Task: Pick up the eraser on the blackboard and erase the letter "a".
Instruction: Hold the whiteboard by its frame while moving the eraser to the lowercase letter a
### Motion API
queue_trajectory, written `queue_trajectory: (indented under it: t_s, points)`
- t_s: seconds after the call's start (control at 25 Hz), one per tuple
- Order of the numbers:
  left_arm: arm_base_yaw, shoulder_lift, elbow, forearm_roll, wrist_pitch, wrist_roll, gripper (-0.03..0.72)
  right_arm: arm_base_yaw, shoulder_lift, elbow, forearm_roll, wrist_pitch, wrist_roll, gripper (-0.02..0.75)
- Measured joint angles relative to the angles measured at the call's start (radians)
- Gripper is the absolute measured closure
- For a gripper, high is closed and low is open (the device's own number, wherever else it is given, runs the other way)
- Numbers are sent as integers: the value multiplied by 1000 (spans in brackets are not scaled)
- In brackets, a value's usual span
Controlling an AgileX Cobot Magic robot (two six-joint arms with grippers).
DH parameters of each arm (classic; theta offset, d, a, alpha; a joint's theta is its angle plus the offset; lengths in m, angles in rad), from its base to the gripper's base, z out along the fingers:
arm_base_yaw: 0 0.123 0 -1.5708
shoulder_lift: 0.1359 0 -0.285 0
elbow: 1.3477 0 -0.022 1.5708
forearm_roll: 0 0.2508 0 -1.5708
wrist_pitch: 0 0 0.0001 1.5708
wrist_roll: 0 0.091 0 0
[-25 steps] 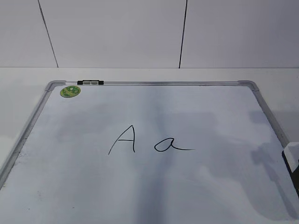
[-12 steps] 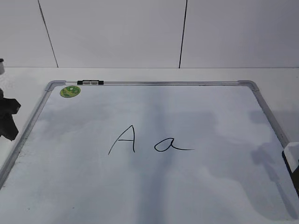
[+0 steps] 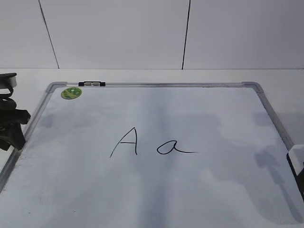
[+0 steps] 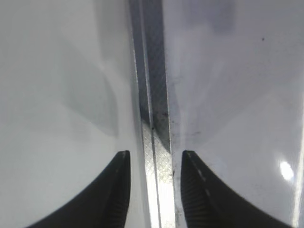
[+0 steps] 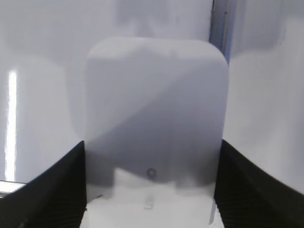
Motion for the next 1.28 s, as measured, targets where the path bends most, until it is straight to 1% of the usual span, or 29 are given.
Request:
queue_trajectory:
  t_s: [0.36,0.56,0.92,1.04,1.28]
  points:
    - [1,48,-4,0,-16,1,451,0,0,0,0,0,0,155]
    - [1,48,-6,-2,-18,1,511,0,0,0,0,0,0,155]
    - [2,48,-5,-14,-16,-3,568,0,0,0,0,0,0,155]
    - [2,48,-8,-6,-16,-3,616,0,0,0,0,0,0,155]
    - [2,48,-9,-4,-16,-1,622,0,0,0,0,0,0,155]
